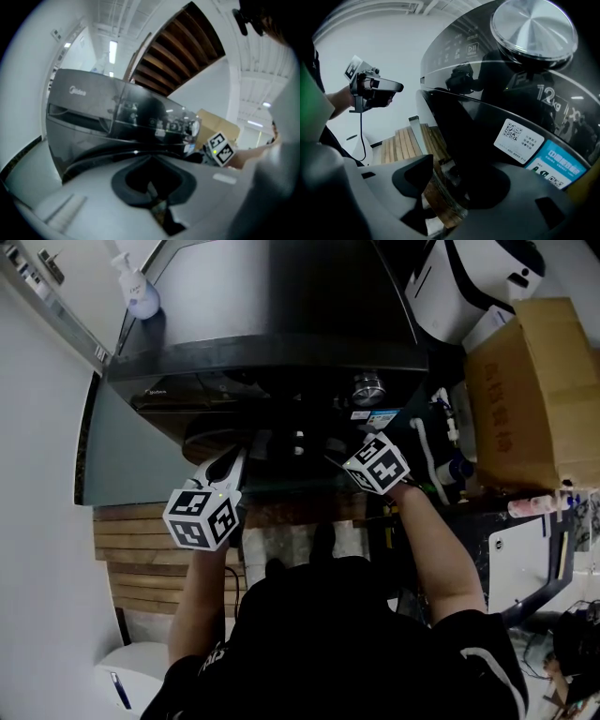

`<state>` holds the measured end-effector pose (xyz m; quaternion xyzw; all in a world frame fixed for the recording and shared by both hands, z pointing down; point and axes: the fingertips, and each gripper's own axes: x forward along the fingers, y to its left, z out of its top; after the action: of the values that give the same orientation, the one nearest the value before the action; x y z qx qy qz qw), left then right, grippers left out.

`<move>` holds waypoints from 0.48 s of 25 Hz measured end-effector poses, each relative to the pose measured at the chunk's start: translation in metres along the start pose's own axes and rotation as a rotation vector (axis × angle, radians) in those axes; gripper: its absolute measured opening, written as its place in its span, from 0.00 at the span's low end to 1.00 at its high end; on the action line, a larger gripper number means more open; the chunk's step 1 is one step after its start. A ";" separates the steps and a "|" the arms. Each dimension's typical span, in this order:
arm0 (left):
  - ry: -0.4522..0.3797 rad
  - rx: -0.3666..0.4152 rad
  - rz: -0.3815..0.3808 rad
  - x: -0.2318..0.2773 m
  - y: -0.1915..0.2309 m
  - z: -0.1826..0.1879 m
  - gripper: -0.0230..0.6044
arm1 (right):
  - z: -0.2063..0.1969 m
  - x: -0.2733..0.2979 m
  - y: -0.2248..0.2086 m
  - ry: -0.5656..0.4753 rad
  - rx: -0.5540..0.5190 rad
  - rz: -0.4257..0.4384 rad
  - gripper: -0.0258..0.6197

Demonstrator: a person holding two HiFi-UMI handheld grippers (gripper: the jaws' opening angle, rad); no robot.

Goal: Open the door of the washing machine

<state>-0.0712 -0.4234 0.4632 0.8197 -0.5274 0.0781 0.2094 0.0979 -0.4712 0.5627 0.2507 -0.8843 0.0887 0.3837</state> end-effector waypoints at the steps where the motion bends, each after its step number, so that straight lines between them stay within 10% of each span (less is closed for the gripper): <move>1: 0.002 0.000 -0.001 0.000 0.000 -0.001 0.05 | -0.001 0.001 -0.001 0.005 -0.014 -0.015 0.37; 12: 0.018 -0.005 -0.020 -0.013 -0.002 -0.011 0.05 | -0.005 0.005 -0.006 0.046 -0.110 -0.079 0.28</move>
<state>-0.0738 -0.4076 0.4682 0.8238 -0.5173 0.0821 0.2170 0.1013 -0.4767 0.5695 0.2617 -0.8683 0.0303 0.4203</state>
